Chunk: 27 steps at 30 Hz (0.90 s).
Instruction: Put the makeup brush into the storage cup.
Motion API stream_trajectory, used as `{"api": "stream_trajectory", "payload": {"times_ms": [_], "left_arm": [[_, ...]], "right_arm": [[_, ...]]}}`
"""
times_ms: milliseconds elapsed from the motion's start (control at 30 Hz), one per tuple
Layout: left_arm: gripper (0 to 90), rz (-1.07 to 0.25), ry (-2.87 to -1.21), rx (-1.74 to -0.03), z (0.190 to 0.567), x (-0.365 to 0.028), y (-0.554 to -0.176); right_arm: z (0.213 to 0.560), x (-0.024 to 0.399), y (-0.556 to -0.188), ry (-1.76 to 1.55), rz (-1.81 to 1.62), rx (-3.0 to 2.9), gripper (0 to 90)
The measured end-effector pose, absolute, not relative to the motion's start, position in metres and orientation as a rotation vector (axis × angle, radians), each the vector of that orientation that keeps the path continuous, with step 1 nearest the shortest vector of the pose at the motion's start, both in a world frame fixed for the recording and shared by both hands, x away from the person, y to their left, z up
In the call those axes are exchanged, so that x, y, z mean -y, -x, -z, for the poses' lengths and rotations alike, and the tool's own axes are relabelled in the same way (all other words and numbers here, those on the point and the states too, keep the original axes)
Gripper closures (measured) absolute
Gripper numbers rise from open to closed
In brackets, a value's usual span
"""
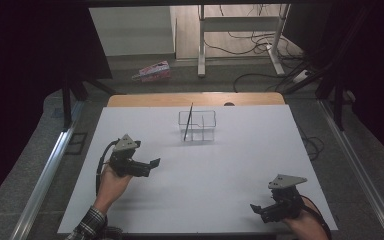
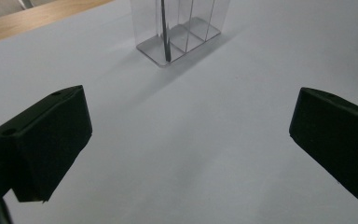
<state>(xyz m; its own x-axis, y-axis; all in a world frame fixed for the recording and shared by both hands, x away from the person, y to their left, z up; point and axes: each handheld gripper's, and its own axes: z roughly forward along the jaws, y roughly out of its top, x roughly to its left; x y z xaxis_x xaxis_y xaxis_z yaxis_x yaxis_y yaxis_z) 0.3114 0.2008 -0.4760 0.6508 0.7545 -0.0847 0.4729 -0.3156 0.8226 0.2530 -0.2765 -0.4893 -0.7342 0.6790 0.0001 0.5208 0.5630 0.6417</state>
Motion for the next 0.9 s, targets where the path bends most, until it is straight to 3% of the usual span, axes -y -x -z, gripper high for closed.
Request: {"api": "stream_trajectory", "payload": {"times_ms": [900], "left_arm": [[0.0, -0.438, -2.011, -0.989, 0.475, -0.205, -0.282]], "right_arm": [[0.486, 0.281, -0.254, -1.01, -0.968, -2.505, 0.0]]}}
